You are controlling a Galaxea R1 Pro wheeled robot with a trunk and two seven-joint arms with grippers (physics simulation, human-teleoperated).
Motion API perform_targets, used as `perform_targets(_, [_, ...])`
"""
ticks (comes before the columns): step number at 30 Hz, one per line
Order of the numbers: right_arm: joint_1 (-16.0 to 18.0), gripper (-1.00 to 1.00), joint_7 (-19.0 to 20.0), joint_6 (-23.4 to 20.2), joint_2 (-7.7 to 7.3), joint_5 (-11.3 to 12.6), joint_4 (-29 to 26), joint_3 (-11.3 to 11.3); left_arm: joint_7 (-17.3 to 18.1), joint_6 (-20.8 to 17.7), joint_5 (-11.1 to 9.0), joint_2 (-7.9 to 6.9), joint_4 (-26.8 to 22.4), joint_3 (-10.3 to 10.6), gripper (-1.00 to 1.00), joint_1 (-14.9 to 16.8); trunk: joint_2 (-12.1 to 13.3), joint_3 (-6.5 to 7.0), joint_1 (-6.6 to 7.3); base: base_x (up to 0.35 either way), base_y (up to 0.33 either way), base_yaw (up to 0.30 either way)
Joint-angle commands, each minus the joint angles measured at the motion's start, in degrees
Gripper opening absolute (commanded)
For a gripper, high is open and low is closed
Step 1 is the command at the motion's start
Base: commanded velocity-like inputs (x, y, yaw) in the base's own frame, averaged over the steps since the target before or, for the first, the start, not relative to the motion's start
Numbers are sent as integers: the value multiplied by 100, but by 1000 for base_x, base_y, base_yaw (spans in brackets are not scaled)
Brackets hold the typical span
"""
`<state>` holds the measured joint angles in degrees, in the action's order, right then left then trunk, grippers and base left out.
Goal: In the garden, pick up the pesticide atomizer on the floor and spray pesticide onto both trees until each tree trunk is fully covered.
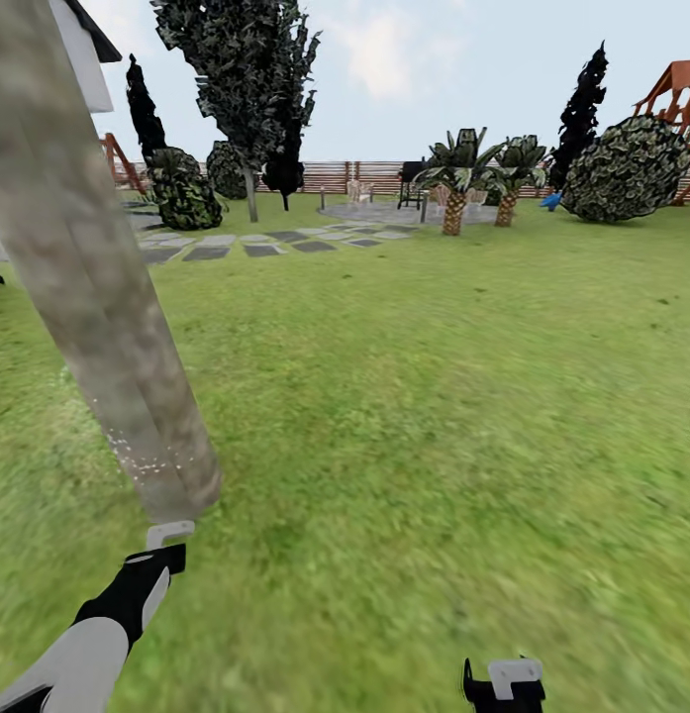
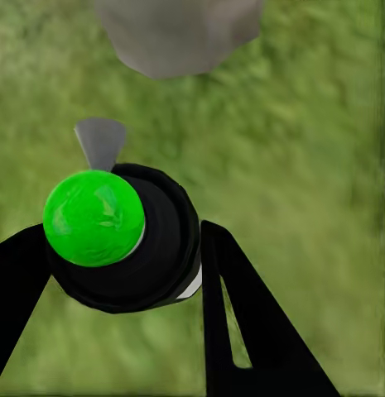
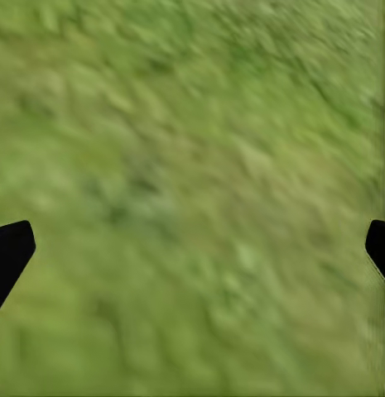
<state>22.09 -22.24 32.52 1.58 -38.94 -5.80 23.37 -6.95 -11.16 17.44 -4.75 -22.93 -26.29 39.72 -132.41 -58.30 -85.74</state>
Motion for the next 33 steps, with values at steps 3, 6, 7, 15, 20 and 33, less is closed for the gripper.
perform_targets(3, [-1,100,0,0,3,0,0,0,1,0,-3,1,-1,1,-100,0,0,0,0,60,-273,20])
perform_targets(6, [2,100,0,0,8,0,0,0,1,0,-4,1,-1,1,-100,0,0,0,0,151,-264,204])
perform_targets(7, [1,100,0,0,9,0,0,0,1,0,-4,1,-1,1,-100,0,0,0,0,168,-255,261])
perform_targets(15, [-2,100,0,0,9,0,0,0,9,0,-4,9,11,1,-100,0,0,0,0,180,-245,276])
perform_targets(20, [-1,100,0,0,9,0,0,0,20,-8,-4,9,-3,-12,-100,0,0,0,0,180,-230,278])
perform_targets(33, [-1,100,-2,0,-13,0,0,0,166,-694,14,773,-897,502,-100,485,0,0,0,16,-16,277])
